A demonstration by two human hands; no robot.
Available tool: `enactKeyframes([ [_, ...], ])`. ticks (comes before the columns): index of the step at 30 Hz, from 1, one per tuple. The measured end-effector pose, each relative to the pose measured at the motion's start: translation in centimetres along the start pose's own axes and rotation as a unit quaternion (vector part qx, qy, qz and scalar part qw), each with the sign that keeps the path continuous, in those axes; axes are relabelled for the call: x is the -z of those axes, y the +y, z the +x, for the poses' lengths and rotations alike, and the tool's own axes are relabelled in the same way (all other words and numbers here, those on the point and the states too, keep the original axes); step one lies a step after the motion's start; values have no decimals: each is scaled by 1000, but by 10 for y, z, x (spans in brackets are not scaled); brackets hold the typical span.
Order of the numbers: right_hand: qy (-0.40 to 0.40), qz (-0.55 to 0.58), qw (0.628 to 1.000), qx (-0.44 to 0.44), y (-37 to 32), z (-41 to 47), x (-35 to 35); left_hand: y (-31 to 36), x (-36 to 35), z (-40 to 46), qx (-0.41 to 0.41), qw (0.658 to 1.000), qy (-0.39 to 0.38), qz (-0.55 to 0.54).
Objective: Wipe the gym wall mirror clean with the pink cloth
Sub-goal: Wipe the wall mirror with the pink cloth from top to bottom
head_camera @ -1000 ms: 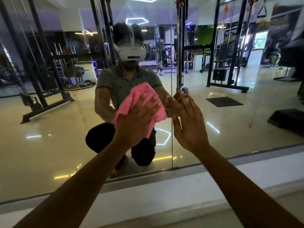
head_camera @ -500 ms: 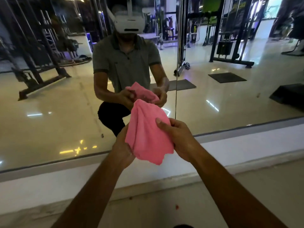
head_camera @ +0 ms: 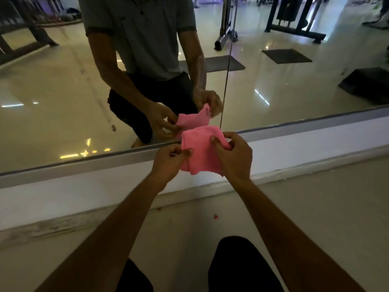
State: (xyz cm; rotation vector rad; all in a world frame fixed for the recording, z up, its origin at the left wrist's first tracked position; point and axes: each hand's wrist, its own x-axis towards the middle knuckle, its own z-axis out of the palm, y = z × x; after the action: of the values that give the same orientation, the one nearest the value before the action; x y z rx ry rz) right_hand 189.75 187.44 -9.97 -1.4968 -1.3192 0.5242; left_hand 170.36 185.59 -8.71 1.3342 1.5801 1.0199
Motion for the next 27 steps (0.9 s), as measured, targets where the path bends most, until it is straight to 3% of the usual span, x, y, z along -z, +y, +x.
enactKeyframes([
  [5,54,12,998,-25,17,-12,-29,-26,-19,12,0,998,39,58],
  [9,107,95,988,-52,22,-15,-60,-42,-23,23,18,999,35,0],
  [13,122,50,990,40,35,-31,-88,-52,-23,34,54,997,44,-37],
  [16,120,-60,985,108,58,-46,-107,-54,-15,29,49,990,125,51],
  [18,108,-109,976,154,74,-44,-117,-53,-6,16,-73,954,208,203],
  [21,94,-151,965,190,89,-38,-122,-57,10,6,-287,834,285,375],
  [23,81,-170,962,197,93,-31,-121,-64,22,11,-336,778,292,444],
  [27,78,-158,965,195,91,-13,-128,-85,46,25,-399,689,214,567],
])
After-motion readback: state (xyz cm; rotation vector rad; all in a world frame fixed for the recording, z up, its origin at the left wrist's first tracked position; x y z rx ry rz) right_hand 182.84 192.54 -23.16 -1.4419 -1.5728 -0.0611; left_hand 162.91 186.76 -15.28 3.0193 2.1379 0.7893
